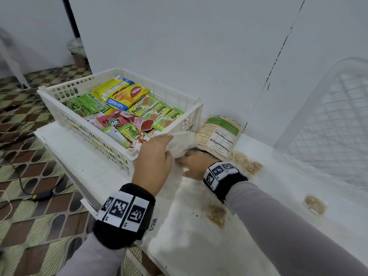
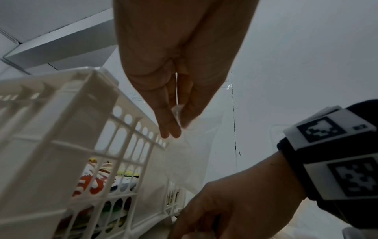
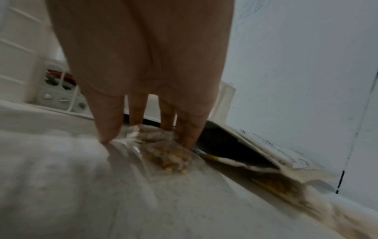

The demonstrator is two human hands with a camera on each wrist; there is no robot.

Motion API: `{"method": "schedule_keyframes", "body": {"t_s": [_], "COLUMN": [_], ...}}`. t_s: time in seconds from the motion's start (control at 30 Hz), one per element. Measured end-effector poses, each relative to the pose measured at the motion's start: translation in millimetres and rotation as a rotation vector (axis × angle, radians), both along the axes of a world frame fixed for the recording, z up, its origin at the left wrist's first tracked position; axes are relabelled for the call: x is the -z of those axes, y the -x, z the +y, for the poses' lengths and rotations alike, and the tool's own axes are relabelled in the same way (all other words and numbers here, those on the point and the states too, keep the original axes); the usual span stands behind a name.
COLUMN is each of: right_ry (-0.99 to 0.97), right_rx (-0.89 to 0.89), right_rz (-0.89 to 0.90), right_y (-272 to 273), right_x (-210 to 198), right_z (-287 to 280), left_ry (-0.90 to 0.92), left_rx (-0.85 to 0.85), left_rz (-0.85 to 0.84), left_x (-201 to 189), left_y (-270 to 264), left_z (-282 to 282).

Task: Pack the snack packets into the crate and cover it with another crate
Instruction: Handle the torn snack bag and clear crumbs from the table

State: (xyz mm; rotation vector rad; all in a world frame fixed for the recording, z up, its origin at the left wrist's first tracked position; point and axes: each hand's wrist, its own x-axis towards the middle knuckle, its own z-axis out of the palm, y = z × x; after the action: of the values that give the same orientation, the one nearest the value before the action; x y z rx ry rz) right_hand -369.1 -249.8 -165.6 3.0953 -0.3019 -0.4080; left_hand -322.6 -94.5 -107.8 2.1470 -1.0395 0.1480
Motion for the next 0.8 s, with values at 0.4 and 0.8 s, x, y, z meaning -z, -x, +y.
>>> {"method": "schedule_keyframes", "body": {"t_s": [0.4,0.8], "right_ry": [-0.556,-0.918], "right_rx": [0.496,0.223], "right_rz": [-1.012,-1.161], "right_y": [68,52], "right_x": [-48,-76], "right_z": [13,59], "left_ry": [0.036,0.055], "left_rx": [0.003,0.090], "left_rz": [0.055,0.205], "left_x": [3,-10], "left_y": [-2,4], "left_z": [-6,-16]}}
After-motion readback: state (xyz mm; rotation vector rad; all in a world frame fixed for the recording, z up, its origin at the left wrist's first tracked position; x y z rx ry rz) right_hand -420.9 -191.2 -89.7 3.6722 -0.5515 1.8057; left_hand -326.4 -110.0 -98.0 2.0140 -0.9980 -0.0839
